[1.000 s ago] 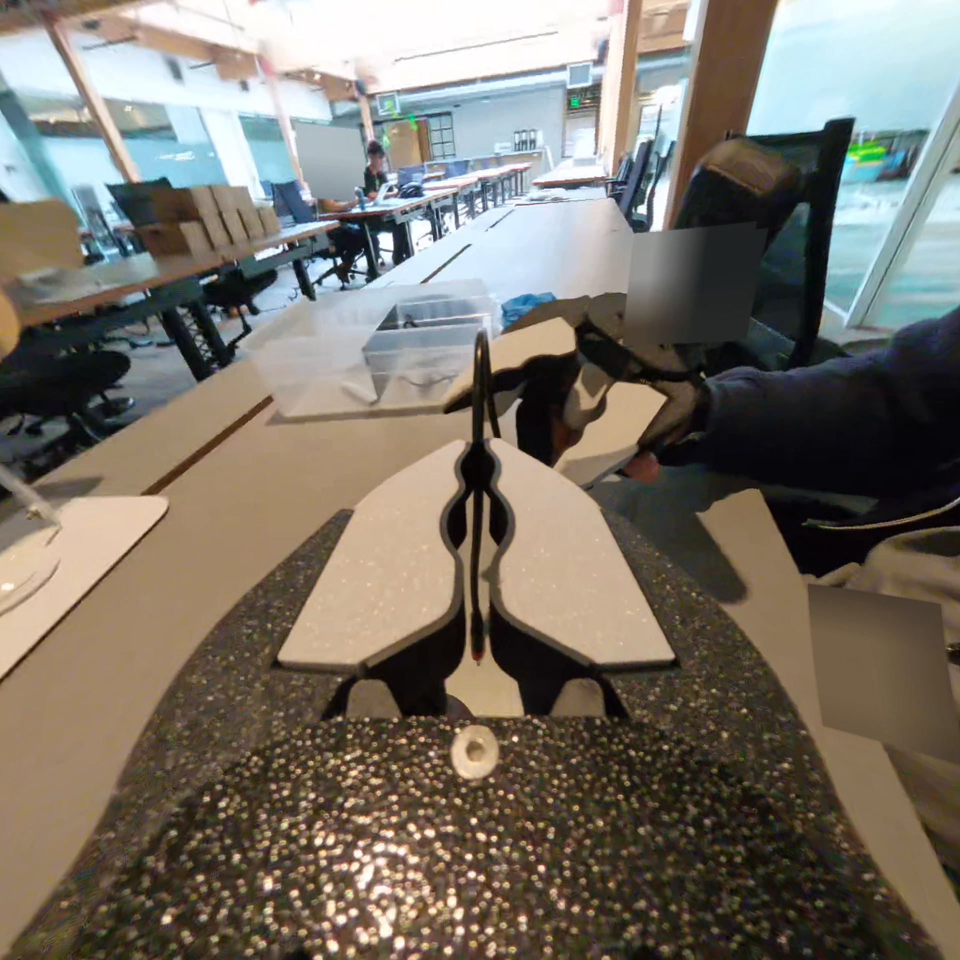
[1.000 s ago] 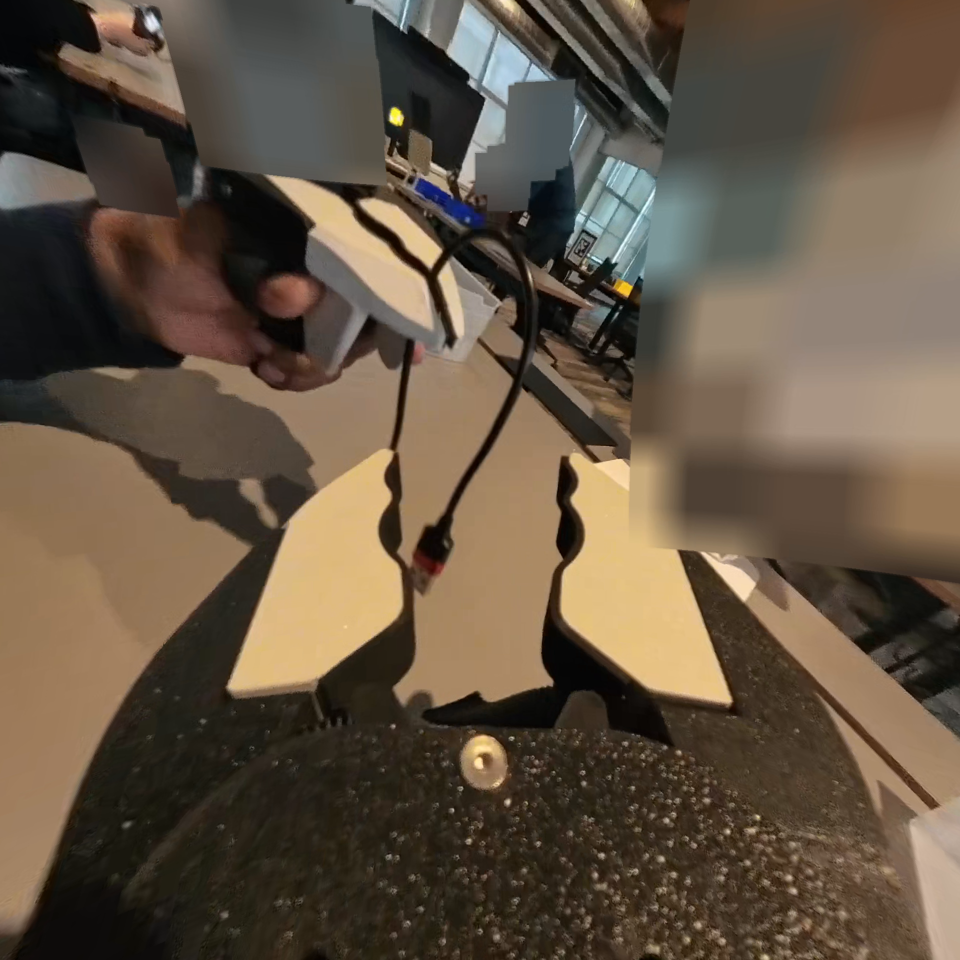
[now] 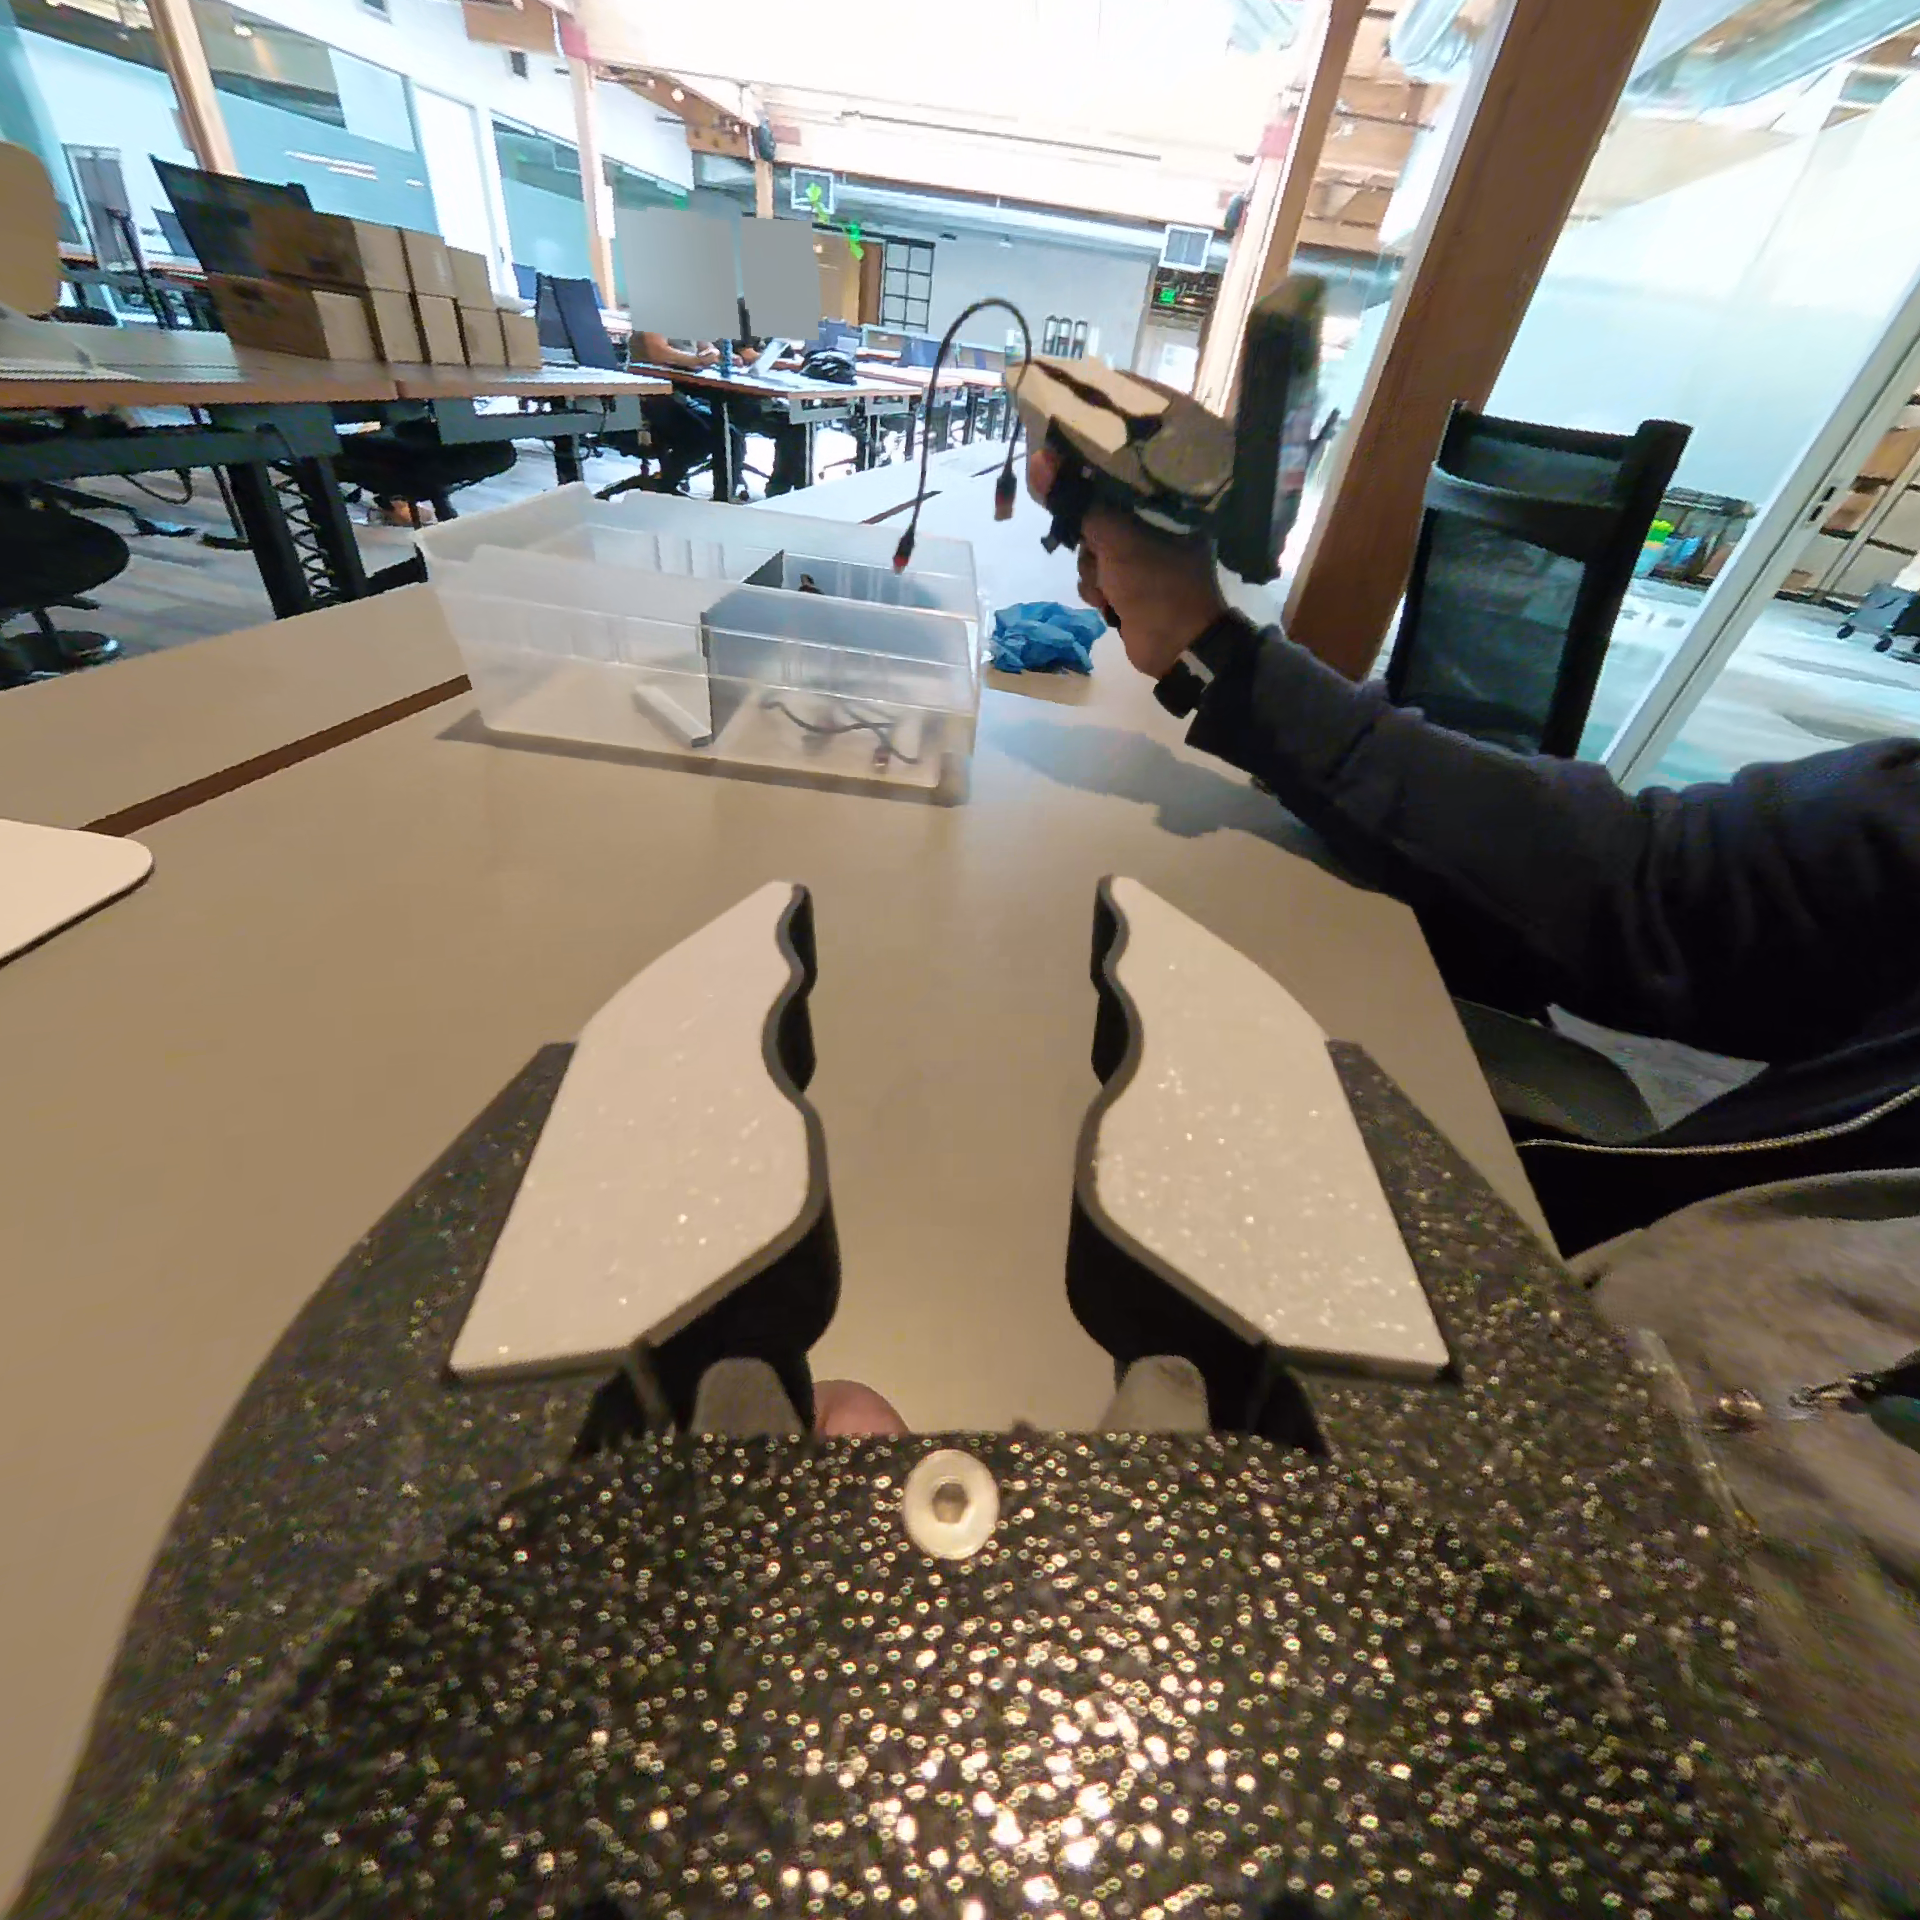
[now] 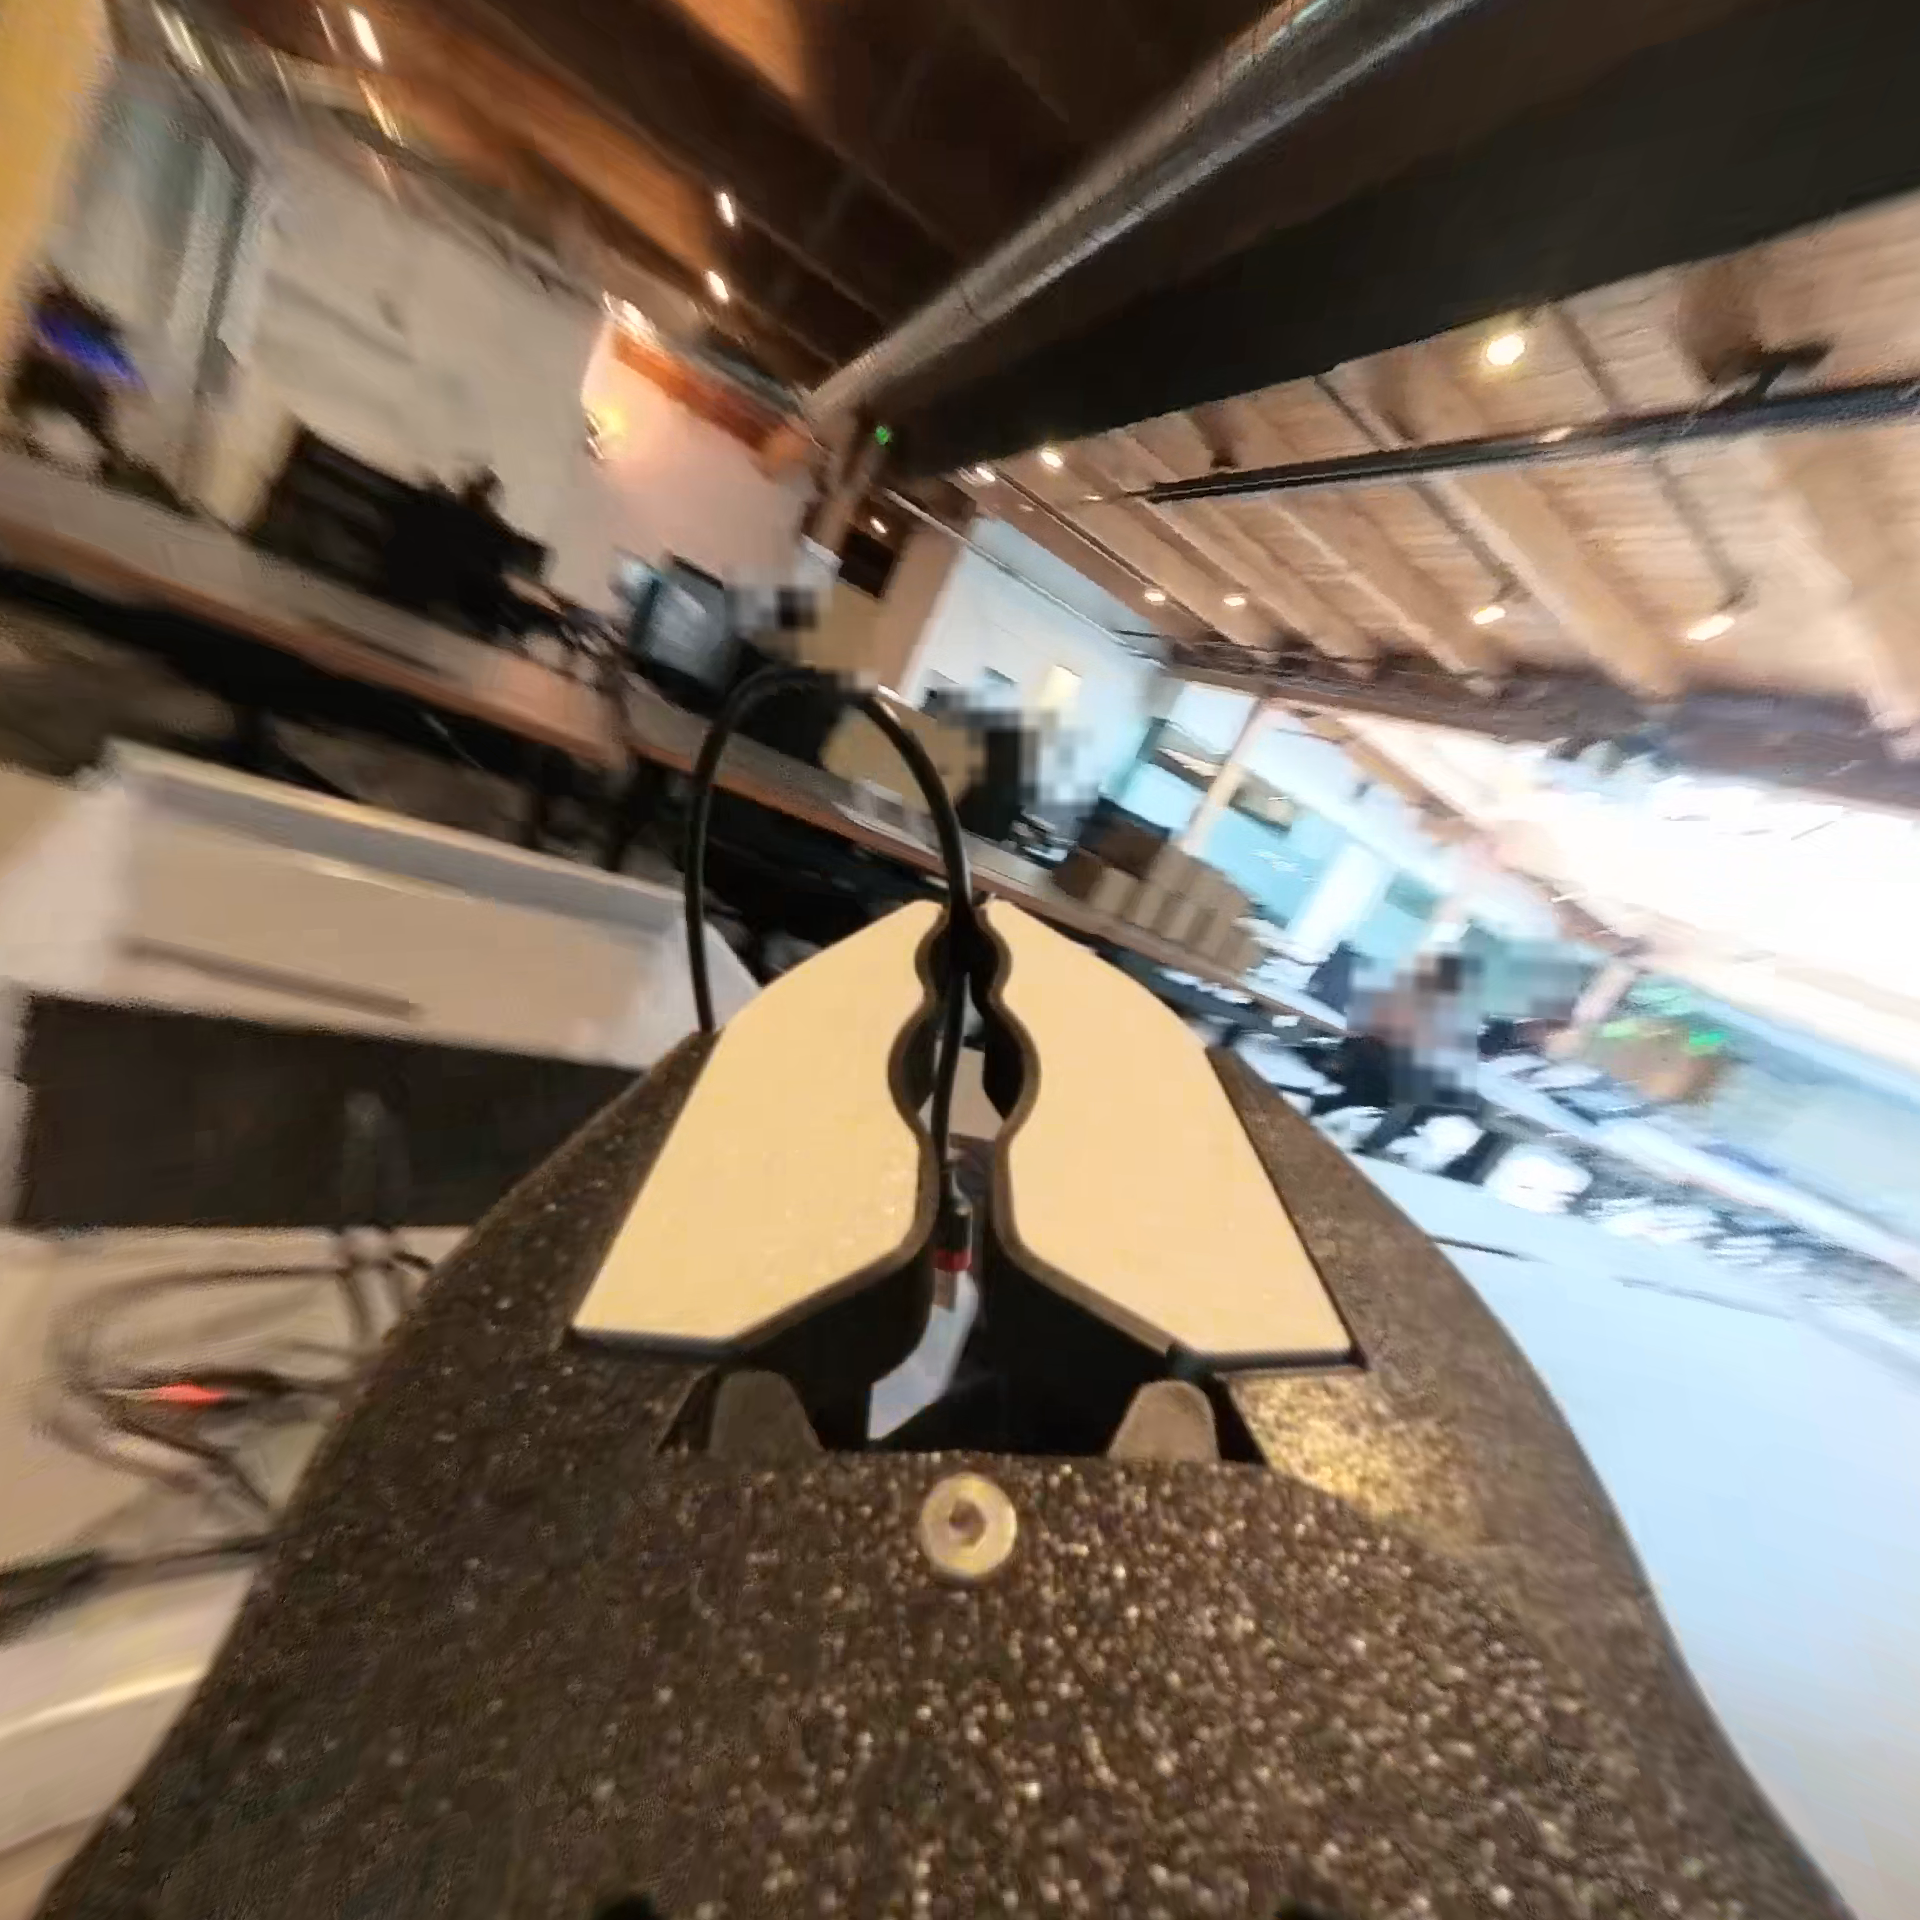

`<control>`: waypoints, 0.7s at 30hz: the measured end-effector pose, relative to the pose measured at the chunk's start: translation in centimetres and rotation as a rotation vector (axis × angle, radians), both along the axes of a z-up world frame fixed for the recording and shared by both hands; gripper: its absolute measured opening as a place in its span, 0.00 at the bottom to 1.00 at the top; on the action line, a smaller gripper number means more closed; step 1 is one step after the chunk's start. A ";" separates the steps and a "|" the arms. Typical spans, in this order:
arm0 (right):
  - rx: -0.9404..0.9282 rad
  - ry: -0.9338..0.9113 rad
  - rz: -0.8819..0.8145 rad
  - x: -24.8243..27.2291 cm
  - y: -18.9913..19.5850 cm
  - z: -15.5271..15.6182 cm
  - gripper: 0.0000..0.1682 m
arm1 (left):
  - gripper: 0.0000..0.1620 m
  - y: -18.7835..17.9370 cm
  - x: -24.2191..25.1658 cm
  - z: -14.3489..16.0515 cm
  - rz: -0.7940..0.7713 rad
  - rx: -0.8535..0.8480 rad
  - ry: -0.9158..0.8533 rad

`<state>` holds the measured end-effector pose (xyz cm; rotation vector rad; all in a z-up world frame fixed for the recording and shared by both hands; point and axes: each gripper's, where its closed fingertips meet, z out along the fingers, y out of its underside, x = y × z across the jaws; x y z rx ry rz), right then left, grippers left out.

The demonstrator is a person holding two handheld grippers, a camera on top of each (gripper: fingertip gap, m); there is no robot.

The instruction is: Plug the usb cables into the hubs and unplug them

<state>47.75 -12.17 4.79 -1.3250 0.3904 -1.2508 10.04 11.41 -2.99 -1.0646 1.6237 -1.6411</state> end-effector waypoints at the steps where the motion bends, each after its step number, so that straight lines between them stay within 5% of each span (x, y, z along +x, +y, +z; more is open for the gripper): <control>1: -0.076 -0.035 -0.053 0.7 0.2 -0.7 0.01 | 0.31 0.1 0.1 -0.1 0.007 0.001 0.003; 9: -0.598 -0.082 -0.077 1.4 6.3 -7.6 0.04 | 0.29 1.5 -0.1 0.4 0.059 -0.016 -0.009; 21: -0.531 0.065 0.169 -2.7 8.6 -7.9 0.26 | 0.28 2.4 -0.8 1.5 0.096 -0.023 -0.045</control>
